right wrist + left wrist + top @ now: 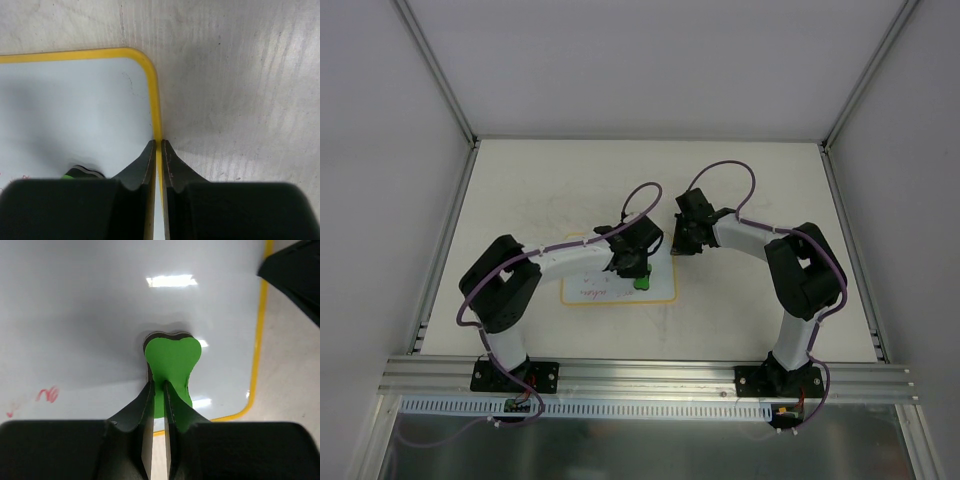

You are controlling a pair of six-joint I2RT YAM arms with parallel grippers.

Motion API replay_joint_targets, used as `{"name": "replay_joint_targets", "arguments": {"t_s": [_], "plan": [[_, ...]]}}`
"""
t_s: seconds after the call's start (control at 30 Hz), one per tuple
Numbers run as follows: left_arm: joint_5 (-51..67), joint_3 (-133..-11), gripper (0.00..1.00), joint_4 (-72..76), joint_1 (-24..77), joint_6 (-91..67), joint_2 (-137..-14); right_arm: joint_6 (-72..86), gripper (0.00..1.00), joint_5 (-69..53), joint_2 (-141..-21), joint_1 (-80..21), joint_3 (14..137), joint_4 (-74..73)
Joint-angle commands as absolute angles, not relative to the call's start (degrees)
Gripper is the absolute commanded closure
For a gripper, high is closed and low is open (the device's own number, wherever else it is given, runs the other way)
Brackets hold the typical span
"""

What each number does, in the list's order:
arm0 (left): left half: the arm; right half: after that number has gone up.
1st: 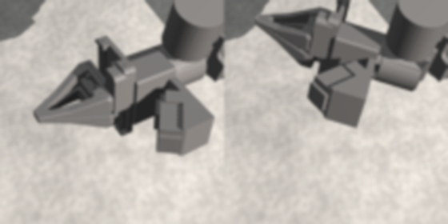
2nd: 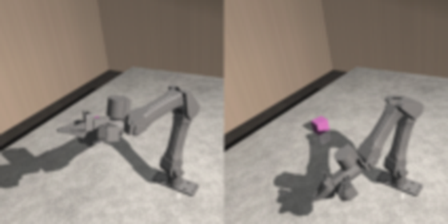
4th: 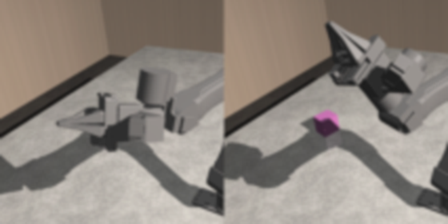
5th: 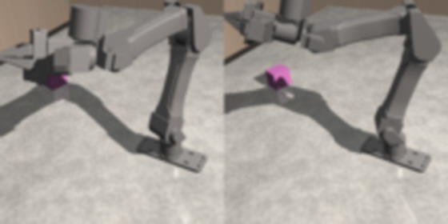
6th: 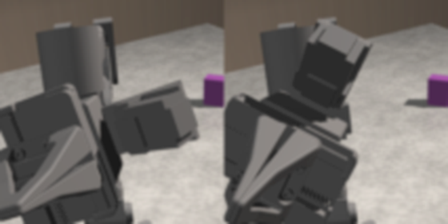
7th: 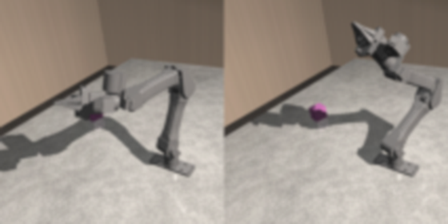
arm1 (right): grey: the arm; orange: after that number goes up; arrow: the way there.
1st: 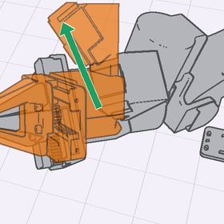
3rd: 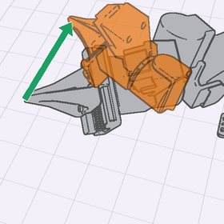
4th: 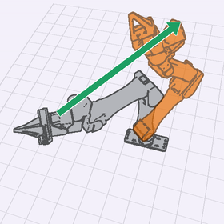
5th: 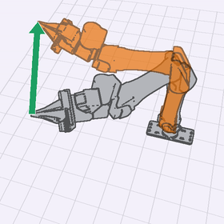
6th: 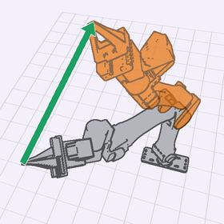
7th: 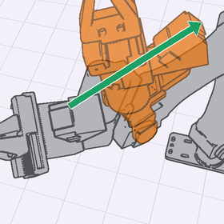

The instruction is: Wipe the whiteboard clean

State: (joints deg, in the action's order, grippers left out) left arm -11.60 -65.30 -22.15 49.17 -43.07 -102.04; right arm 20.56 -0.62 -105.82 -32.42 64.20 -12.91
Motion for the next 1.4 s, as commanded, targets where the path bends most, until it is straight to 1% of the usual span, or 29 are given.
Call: {"name": "replay_joint_targets", "arguments": {"t_s": [0.0,0.2,0.4,0.73,0.9,1.1,1.37], "plan": [[-16.52,-61.01,1.0,-31.46,46.94,-41.13,-100.38,19.95,0.92,3.34,-110.39,-31.64,60.82,-19.07],[-15.3,-57.39,1.0,-31.55,44.65,-41.75,-97.3,19.95,0.92,3.25,-110.57,-31.64,60.91,-19.07],[-13.27,-59.58,1.0,-31.11,47.98,-43.77,-97.29,20.04,0.92,3.16,-110.65,-31.64,61.0,-19.07],[-9.93,-71.0,1.0,-30.67,55.37,-45.26,-107.66,20.04,0.91,2.99,-110.48,-31.55,60.82,-19.07],[-9.05,-71.81,1.0,-30.59,55.72,-46.14,-110.04,20.04,0.91,2.99,-110.57,-31.64,60.82,-19.16],[-10.28,-68.56,1.0,-30.59,55.46,-46.67,-108.81,20.13,0.91,2.99,-110.57,-31.55,60.82,-19.16],[-11.51,-57.31,1.0,-30.67,50.99,-48.07,-98.71,20.21,0.91,2.99,-111.0,-31.29,60.82,-19.16]]}}
